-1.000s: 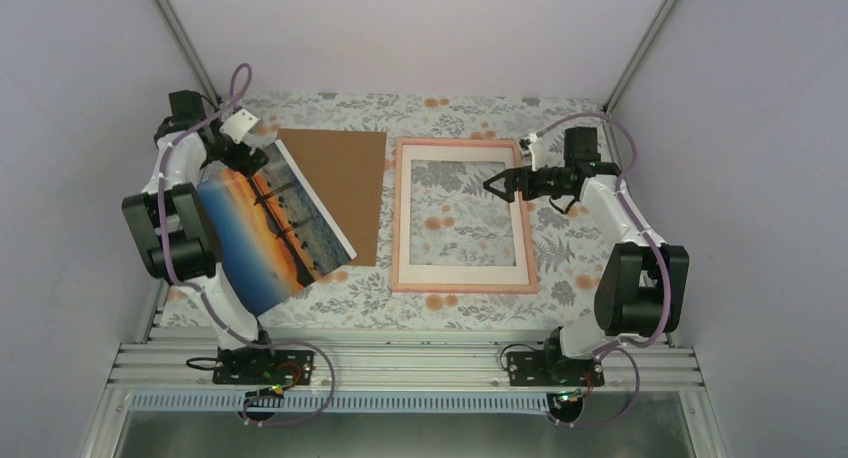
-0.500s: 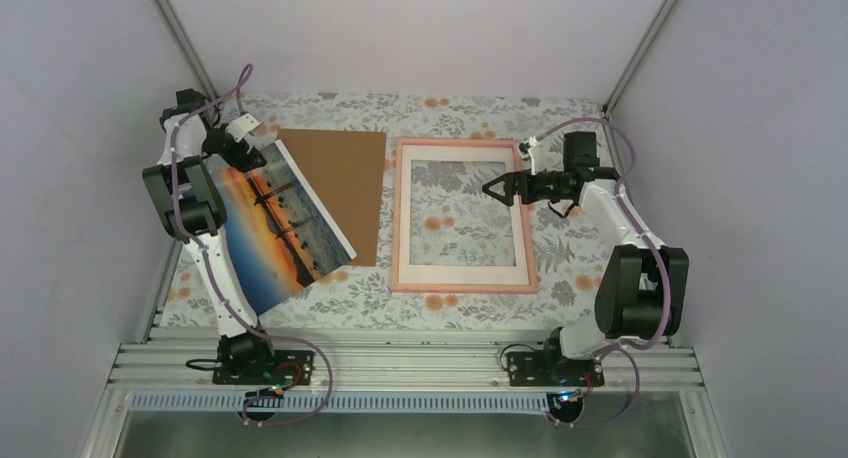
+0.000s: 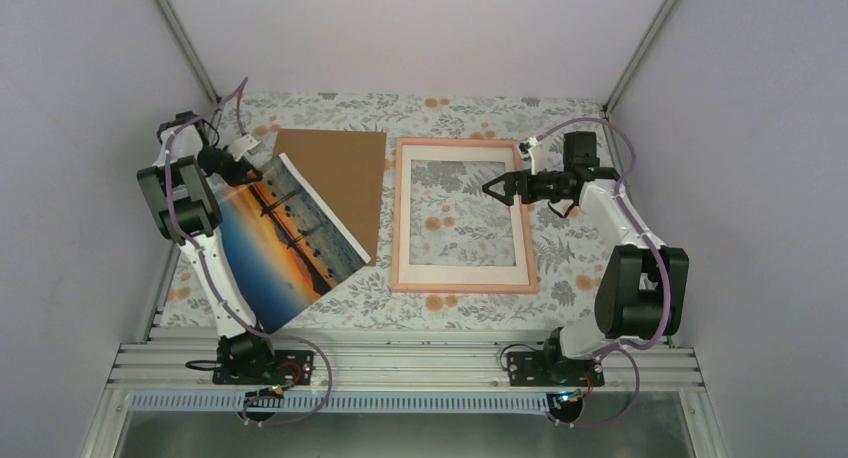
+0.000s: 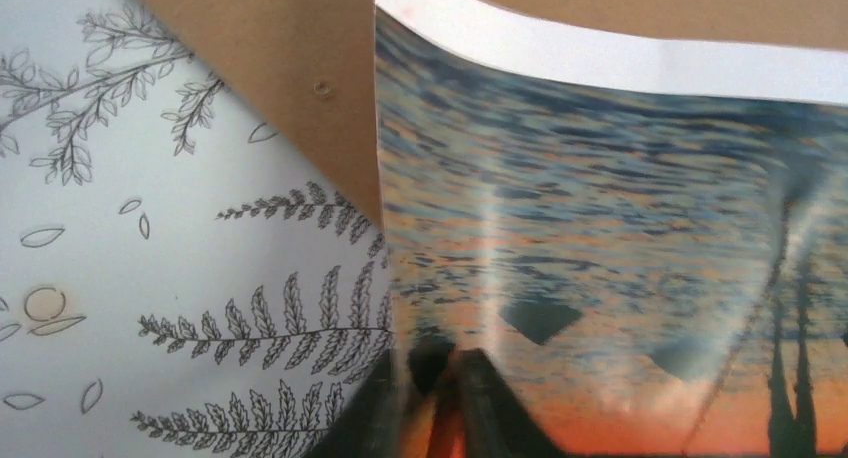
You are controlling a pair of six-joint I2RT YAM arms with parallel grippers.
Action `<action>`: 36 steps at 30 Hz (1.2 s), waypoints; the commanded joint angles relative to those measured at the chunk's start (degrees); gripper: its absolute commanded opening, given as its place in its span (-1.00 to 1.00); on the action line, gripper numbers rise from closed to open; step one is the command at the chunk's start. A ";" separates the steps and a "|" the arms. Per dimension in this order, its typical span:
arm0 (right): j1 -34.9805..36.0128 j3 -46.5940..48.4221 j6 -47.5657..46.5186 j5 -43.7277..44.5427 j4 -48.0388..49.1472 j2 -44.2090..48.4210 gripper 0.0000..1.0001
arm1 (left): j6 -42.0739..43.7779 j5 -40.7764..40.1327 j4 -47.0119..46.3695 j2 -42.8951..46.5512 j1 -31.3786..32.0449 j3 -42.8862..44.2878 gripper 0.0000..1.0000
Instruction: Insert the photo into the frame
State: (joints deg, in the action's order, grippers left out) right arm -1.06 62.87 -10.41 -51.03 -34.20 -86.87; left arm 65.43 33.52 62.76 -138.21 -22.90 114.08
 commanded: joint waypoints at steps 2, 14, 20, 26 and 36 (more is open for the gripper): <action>0.28 0.19 0.61 -1.82 1.21 1.29 0.99 | 0.50 5.45 0.68 7.80 -0.56 -0.66 -0.95; -1.38 0.40 2.03 -0.48 2.07 3.61 0.99 | -12.11 13.54 -1.33 26.88 3.31 -0.77 -0.95; -3.69 0.28 3.34 0.73 2.96 5.45 1.00 | -24.33 3.78 -13.20 35.58 12.33 0.97 -0.95; -8.82 0.32 5.40 2.35 3.34 8.09 1.00 | -29.56 -13.93 -15.80 27.68 25.09 23.15 -0.95; -18.73 2.52 7.30 0.45 2.52 9.64 1.00 | -18.53 -38.81 -28.65 22.51 49.48 22.25 -0.95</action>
State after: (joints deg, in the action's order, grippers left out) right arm -17.41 63.40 -4.56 -48.93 -32.14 -77.34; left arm 42.22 5.98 39.70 -116.40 18.85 145.36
